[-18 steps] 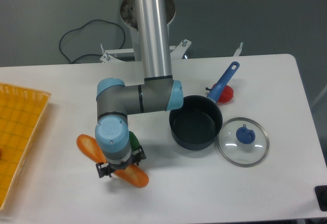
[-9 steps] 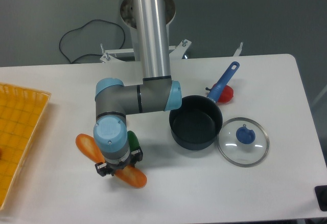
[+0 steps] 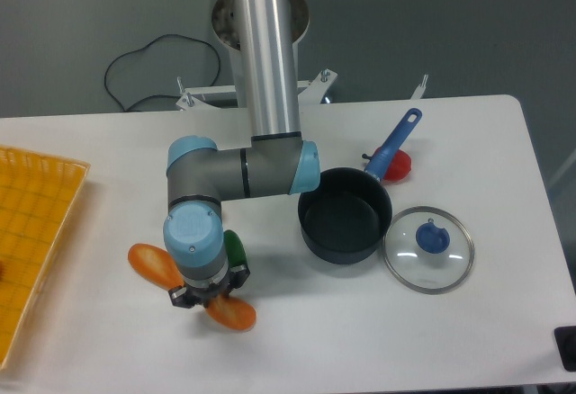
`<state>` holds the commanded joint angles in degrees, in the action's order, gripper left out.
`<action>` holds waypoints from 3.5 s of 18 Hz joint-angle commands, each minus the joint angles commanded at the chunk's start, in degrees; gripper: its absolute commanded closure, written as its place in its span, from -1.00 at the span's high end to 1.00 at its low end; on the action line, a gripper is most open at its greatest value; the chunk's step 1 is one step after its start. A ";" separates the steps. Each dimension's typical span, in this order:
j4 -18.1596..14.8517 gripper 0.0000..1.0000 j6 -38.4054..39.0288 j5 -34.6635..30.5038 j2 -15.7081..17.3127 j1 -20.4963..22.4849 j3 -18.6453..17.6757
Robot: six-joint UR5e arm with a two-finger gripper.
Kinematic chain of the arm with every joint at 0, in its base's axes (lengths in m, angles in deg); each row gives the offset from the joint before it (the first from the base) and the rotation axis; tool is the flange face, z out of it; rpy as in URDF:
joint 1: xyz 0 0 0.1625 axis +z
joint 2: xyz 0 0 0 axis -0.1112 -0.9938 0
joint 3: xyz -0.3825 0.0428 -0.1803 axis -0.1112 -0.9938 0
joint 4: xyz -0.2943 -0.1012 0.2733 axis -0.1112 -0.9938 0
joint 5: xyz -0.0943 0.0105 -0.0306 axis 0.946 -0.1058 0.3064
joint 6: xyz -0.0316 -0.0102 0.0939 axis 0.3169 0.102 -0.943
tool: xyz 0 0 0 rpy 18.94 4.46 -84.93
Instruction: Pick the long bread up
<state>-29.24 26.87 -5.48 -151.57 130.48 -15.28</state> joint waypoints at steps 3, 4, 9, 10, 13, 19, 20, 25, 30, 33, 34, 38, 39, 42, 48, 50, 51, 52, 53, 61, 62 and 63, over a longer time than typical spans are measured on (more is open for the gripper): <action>-0.09 -0.34 -0.88 -0.26 1.58 -0.09 0.00; -0.17 -0.35 -1.31 -0.26 1.93 -0.35 0.00; -0.44 0.10 -1.58 -0.35 2.64 -1.32 -0.09; -0.35 0.19 -2.28 -0.44 2.64 -1.23 -0.09; -0.44 0.32 -2.64 -1.14 2.64 -0.88 -0.35; -0.18 0.40 -2.46 -3.25 2.12 -0.88 -0.18; -0.09 0.40 -2.37 -3.25 1.77 -0.97 -0.18; 0.00 0.41 -2.02 -3.08 1.06 -1.14 -0.09; 0.00 0.43 -1.93 -3.25 0.53 -1.32 0.00; 0.00 0.50 -2.20 -2.90 0.97 -1.32 -0.09; 0.00 0.57 -2.46 -2.90 1.06 -1.32 -0.09; 0.00 1.00 -4.04 -2.90 0.97 -1.41 -0.18; 0.00 1.00 -3.96 -2.90 0.97 -1.41 -0.09; 0.00 1.00 -4.04 -2.99 0.80 -1.41 -0.26; 0.00 1.00 -3.78 -3.08 0.18 -1.76 0.00; 0.00 1.00 -3.78 -2.99 0.18 -1.76 0.09; 0.09 1.00 -3.69 -2.99 0.09 -1.76 0.09; 0.09 1.00 -3.52 -2.99 0.01 -1.76 0.09; 0.09 1.00 -3.52 -2.99 -0.26 -1.76 0.09; 0.53 1.00 -3.25 -2.55 -1.31 -1.76 0.17; 0.53 1.00 -3.17 -2.55 -1.40 -1.84 0.26; 0.53 1.00 -3.16 -2.55 -1.49 -1.85 0.26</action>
<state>-28.71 23.71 -8.03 -153.06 128.64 -15.01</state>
